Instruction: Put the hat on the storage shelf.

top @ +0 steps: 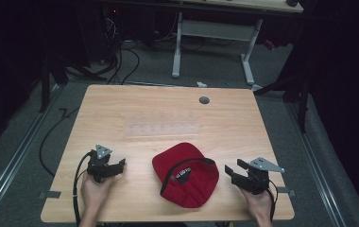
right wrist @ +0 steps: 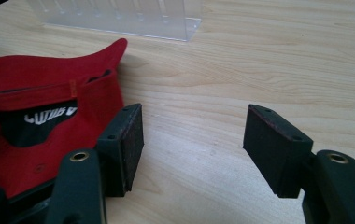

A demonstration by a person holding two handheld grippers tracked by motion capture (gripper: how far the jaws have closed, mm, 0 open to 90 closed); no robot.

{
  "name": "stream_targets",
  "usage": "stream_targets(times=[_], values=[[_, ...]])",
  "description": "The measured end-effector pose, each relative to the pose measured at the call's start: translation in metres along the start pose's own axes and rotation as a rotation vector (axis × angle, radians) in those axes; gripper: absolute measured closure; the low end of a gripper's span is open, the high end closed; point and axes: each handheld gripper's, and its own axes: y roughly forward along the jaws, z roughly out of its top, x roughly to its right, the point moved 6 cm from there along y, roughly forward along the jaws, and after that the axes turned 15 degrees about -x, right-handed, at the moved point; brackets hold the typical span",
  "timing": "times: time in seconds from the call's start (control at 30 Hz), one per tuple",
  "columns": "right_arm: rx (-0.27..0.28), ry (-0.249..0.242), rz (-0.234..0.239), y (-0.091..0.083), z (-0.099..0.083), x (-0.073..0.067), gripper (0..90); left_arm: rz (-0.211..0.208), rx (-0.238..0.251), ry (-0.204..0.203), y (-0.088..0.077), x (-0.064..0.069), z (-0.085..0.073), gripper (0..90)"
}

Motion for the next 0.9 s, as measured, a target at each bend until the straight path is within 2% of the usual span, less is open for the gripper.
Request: stream_targets(times=[0.13,0.33,0.6,0.9], values=[[0.01,-0.02,0.017,-0.007,0.001,-0.009,37.6,0.0,0.0,0.001,0.0,0.0,0.0,25.8],[0.006,-0.065,0.054,-0.002,0.007,-0.024,35.3,0.001,0.0,0.0,0.0,0.0,0.0,25.8],[0.008,-0.125,0.071,0.013,0.025,-0.041,36.1,0.0,0.0,0.001,0.0,0.0,0.0,25.8],[-0.054,-0.165,0.107,0.037,0.036,-0.05,35.4,-0.005,-0.001,0.004,0.0,0.001,-0.001,25.8]])
